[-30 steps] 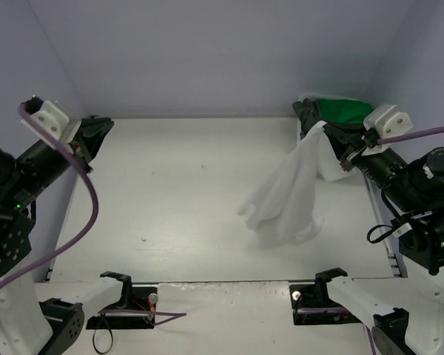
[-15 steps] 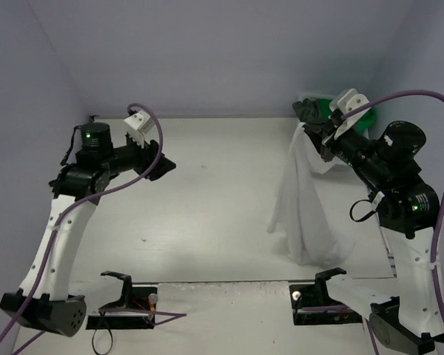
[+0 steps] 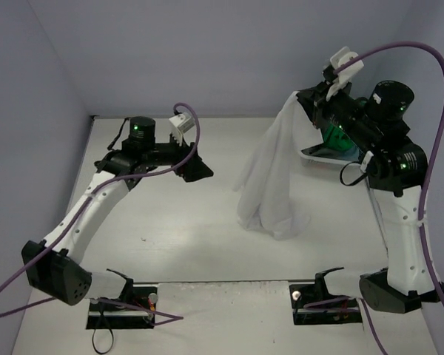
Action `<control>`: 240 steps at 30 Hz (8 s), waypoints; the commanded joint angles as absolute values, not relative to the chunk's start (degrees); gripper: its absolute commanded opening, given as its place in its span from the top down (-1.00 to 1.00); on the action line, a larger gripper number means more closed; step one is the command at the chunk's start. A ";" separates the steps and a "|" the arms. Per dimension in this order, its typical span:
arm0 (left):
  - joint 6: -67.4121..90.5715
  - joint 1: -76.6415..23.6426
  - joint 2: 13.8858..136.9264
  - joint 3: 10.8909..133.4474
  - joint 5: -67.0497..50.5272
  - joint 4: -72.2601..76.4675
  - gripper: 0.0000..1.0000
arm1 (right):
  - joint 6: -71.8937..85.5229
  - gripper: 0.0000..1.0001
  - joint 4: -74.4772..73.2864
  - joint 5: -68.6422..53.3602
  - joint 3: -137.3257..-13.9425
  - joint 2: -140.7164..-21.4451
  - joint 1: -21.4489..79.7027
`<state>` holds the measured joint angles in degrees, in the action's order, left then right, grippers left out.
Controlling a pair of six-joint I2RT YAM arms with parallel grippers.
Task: Fold and stack the t-shirts
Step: Flatten out the tshirt
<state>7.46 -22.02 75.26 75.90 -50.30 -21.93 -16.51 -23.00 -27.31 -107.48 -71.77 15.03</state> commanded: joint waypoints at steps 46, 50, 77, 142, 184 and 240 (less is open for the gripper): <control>-2.11 -31.99 84.39 81.05 -40.52 -6.33 -0.48 | -12.04 1.00 -22.50 -37.79 -113.29 -75.15 13.36; -0.62 -31.99 81.48 77.71 -41.22 -4.75 -0.48 | -11.87 1.00 -22.41 -37.44 -113.73 -75.76 13.45; 10.90 -34.10 85.34 75.59 -47.55 5.27 -0.48 | -11.69 1.00 -21.88 -35.60 -113.64 -77.87 13.36; -6.94 -28.48 77.79 79.19 -40.61 -21.00 0.76 | -13.45 1.00 -21.80 -34.19 -110.48 -71.90 13.27; 1.49 -34.98 99.66 84.46 -47.46 -6.77 -0.29 | -11.95 1.00 -21.62 -36.56 -109.34 -72.16 12.48; -15.55 -18.28 67.51 115.21 -42.45 -49.39 1.00 | -18.19 1.00 -22.50 -31.13 -99.40 -58.37 10.72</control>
<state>-13.54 -18.81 69.91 111.55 -41.54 -48.16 -16.84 -27.00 -32.71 -97.93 -60.77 11.49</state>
